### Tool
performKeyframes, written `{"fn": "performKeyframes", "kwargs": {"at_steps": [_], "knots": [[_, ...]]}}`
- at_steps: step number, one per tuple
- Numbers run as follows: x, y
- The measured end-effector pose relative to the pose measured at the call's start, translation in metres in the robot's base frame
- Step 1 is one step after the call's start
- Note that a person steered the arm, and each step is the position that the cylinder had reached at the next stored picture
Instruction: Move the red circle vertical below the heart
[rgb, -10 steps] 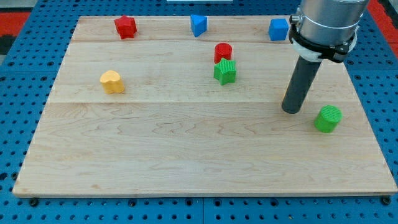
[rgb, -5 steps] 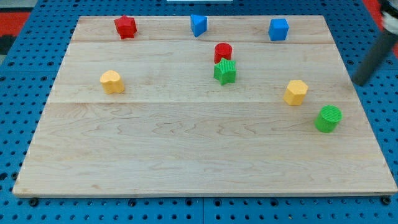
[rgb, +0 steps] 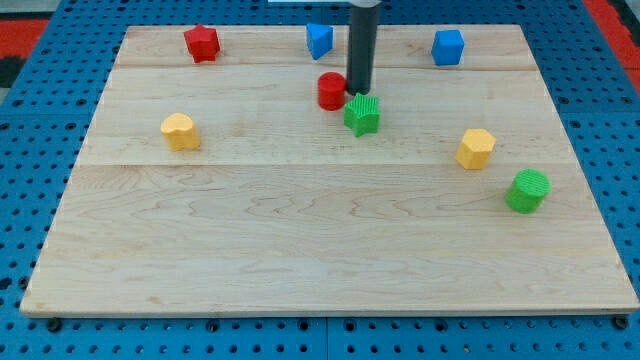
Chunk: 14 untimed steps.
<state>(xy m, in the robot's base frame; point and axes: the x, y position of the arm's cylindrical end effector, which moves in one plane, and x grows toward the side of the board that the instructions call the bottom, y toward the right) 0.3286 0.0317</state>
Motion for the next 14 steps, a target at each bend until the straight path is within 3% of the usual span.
{"fn": "performKeyframes", "kwargs": {"at_steps": [1,4,6,7,8,10,11,12,13,14], "knots": [[0.018,-0.020],[0.016,-0.023],[-0.021,-0.025],[-0.017,-0.062],[0.031,-0.099],[0.165,-0.106],[0.166,-0.135],[0.145,-0.118],[0.112,-0.176],[0.131,-0.198]]}}
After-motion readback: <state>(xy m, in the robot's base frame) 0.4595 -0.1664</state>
